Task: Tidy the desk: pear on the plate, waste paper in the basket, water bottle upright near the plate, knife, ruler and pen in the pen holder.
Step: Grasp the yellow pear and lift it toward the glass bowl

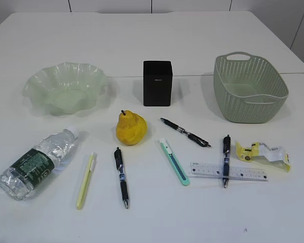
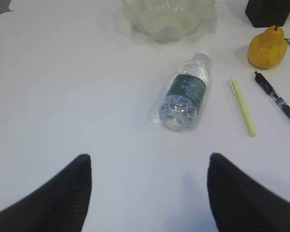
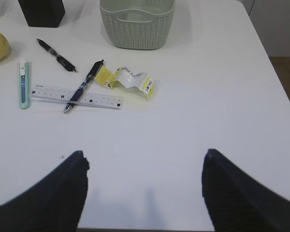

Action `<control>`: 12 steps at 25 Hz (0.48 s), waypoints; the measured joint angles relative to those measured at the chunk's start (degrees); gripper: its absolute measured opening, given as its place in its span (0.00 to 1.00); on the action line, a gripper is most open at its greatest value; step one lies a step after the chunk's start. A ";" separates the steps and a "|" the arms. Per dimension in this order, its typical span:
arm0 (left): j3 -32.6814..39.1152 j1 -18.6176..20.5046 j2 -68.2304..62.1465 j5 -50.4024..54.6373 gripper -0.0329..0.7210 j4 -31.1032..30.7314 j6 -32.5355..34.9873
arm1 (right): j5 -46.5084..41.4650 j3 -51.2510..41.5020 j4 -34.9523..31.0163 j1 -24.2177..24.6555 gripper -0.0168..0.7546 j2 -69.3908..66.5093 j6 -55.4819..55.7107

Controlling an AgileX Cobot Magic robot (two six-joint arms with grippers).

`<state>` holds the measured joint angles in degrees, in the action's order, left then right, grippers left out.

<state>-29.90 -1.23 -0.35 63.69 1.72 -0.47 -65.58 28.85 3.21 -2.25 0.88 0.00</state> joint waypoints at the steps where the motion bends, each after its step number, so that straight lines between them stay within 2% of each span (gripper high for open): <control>1: 0.00 0.00 0.00 0.00 0.74 0.00 0.00 | 0.00 0.00 0.00 0.00 0.73 0.00 0.00; 12: 0.00 0.00 0.00 0.00 0.74 0.00 0.00 | 0.00 0.00 0.00 0.00 0.73 0.00 0.00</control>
<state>-29.90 -1.23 -0.35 63.69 1.72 -0.47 -65.58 28.85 3.21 -2.25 0.88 0.00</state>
